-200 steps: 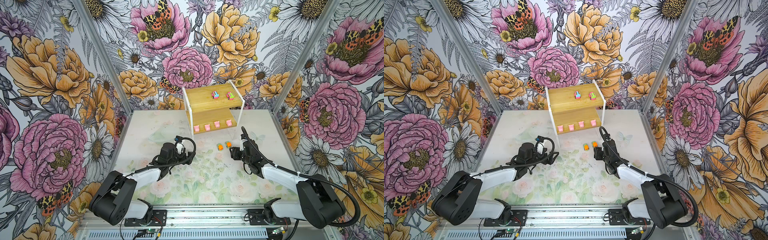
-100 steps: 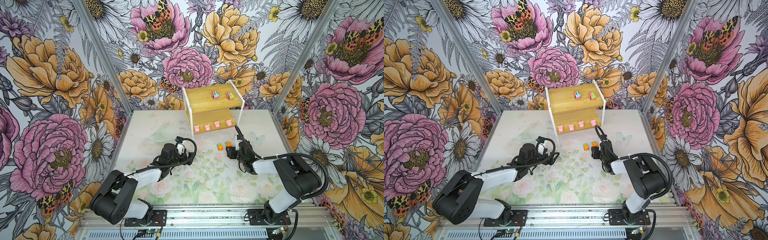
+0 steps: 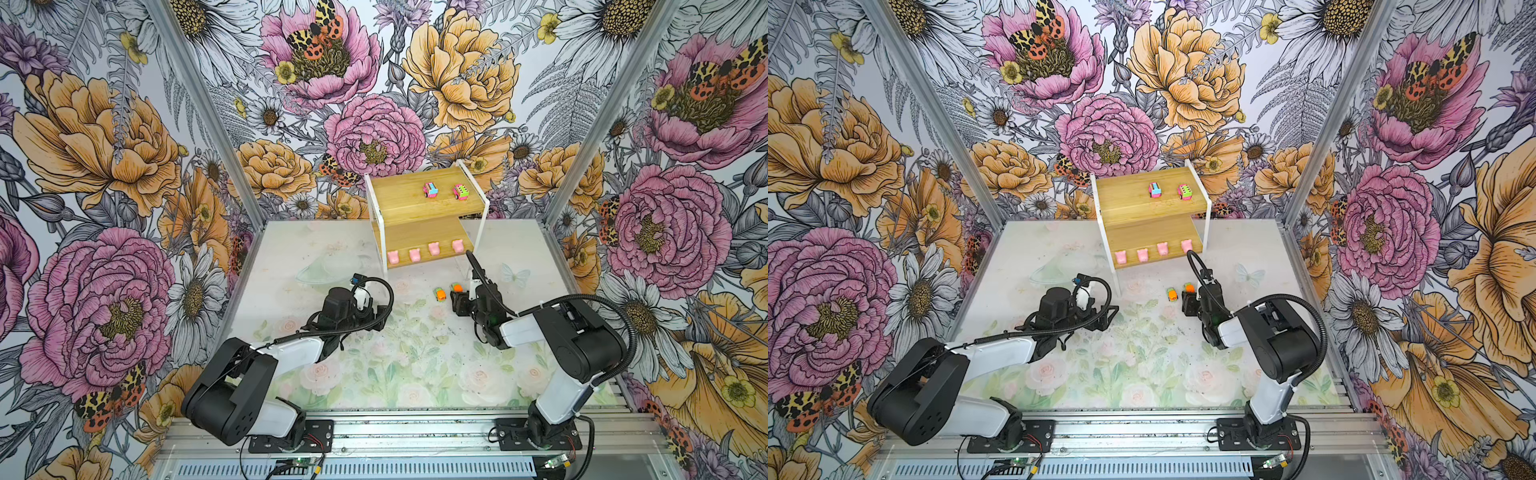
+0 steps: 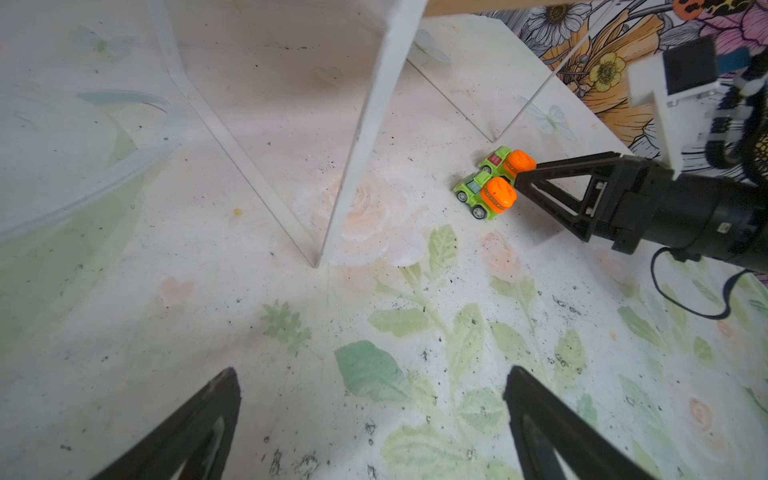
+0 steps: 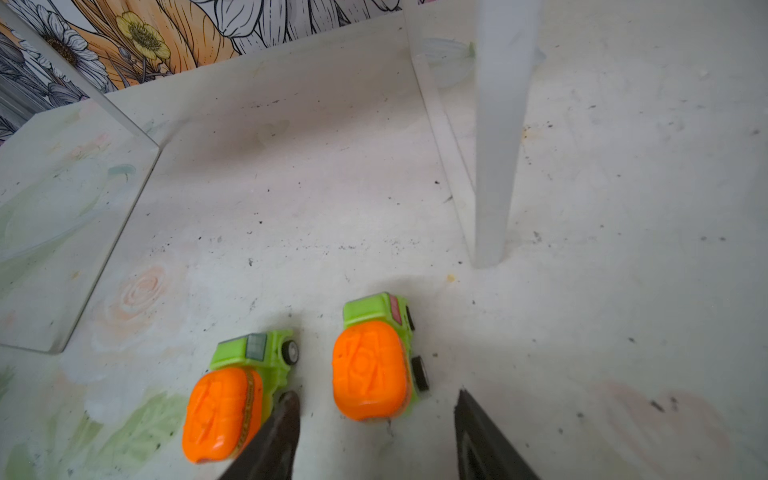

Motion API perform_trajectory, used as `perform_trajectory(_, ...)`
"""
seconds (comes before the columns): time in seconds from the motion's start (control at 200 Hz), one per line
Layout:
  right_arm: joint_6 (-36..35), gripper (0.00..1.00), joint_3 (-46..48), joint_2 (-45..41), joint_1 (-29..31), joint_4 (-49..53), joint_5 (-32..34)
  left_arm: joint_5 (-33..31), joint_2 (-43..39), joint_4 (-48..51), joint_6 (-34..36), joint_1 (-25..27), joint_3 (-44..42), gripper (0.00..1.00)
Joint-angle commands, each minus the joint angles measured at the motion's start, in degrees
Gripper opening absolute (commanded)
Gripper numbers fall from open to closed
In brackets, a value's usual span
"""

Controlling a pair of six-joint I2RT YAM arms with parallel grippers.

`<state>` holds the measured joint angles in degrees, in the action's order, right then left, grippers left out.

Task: Place and organize the plastic toys onto the shelf
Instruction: 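Lower the right gripper and close it on the nearer green-and-orange car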

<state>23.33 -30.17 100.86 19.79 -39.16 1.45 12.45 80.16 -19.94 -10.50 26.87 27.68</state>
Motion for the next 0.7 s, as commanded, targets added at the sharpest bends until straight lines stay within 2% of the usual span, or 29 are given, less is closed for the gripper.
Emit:
perform_trajectory(0.0,-1.23,0.6,-0.99,1.59,-0.29,-3.27,1.59,-1.15,0.35,-1.85,-0.42,0.31,-0.67,0.99)
perform_trajectory(0.695,-2.66,0.61,-2.98,6.89,-0.24,-10.5,4.08,-1.13,1.73,-1.85,-0.41,0.08,-0.14,0.99)
